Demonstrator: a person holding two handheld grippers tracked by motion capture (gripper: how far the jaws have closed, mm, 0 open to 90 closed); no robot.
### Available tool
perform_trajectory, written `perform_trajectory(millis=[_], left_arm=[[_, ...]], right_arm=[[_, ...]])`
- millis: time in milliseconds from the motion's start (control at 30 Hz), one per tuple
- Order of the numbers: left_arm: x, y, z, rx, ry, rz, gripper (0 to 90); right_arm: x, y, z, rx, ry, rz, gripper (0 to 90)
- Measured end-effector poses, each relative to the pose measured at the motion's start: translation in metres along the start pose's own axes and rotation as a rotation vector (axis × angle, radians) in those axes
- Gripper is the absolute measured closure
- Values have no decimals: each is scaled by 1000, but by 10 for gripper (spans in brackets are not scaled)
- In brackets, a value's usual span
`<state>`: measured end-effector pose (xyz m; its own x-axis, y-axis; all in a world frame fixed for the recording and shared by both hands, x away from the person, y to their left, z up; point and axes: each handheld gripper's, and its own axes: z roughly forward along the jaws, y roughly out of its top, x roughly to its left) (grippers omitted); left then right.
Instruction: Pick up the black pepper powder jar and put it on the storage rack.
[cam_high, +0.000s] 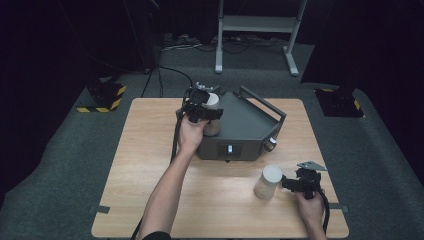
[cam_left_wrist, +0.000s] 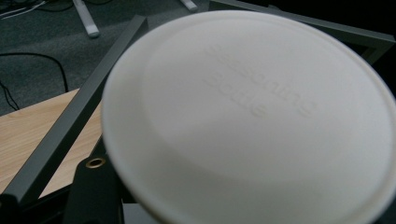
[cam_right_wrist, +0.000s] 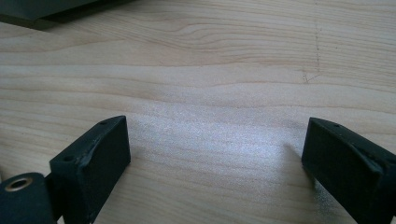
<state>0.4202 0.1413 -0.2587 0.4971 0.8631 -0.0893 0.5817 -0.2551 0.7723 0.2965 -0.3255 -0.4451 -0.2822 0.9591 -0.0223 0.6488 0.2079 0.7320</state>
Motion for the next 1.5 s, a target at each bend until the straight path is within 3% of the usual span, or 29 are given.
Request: perform_trajectory(millis=[167,300,867,933,1000,1200,1500], left_arm=[[-1,-1,3,3,10,-3,348],[-5,-2,5,9,25,22,348],[-11,-13,6,-29,45,42,338],[-12,-14,6,-37,48,40,316],[-14,-17,4,-56,56,44,227],[-18,-25,-2,-74,87,80,105],[-18,-34,-13,-96,98,66,9]], right_arm=[[0,0,0,0,0,0,75],[0,0,0,0,0,0,75],[0,0,0,1,0,0,72],[0,0,0,2,0,2,72],[0,0,0,1,0,3,72],[0,0,0,1,0,2,72],[0,0,0,1,0,2,72]])
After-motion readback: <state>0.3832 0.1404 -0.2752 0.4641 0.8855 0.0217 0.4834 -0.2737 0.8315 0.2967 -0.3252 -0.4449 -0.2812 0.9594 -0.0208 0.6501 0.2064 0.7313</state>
